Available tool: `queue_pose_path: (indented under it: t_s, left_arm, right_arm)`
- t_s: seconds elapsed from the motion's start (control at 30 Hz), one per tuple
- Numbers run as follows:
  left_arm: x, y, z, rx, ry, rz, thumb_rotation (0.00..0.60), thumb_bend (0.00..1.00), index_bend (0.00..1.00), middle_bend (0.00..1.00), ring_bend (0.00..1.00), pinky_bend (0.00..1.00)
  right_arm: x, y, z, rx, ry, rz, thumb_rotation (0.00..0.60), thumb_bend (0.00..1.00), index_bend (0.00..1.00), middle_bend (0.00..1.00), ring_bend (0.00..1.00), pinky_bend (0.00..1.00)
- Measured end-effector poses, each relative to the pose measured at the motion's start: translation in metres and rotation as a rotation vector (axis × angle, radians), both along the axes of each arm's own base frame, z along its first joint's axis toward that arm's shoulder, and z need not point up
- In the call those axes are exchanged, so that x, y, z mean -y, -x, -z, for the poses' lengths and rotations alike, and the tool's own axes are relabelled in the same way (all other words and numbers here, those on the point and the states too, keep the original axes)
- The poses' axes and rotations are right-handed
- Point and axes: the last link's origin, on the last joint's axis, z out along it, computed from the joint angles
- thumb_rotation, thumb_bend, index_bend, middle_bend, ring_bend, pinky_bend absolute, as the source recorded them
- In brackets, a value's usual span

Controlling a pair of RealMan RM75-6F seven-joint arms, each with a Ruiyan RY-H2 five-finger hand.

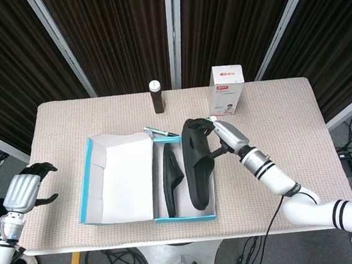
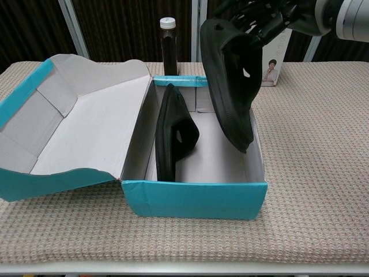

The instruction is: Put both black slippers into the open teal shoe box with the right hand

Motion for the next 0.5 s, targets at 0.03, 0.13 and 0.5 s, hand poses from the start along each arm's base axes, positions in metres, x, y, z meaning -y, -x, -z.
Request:
queue_pose_path:
  t_s: [0.03,0.13,0.5]
  left_arm:
    - [0.000,0.000,0.000,0.000,0.000,-0.001,0.600,0.13,0.32,0.26,0.22,0.33]
    - [0.000,0.000,0.001,0.000,0.002,0.000,0.600,0.13,0.32,0.26,0.22,0.33]
    - [0.001,0.001,0.001,-0.003,0.002,0.003,0.600,0.13,0.32,0.26,0.22,0.33]
  right_arm:
    - [-0.001,0.000,0.002,0.013,-0.008,-0.003,0.600,0.17,0.23,0.57,0.45,0.41]
    - [-0.002,0.001,0.008,0.055,-0.034,-0.009,0.600,0.17,0.23,0.57,0.45,0.41]
    - [-0.006,0.020,0.026,0.130,-0.107,0.009,0.600,0.17,0.23,0.57,0.45,0.41]
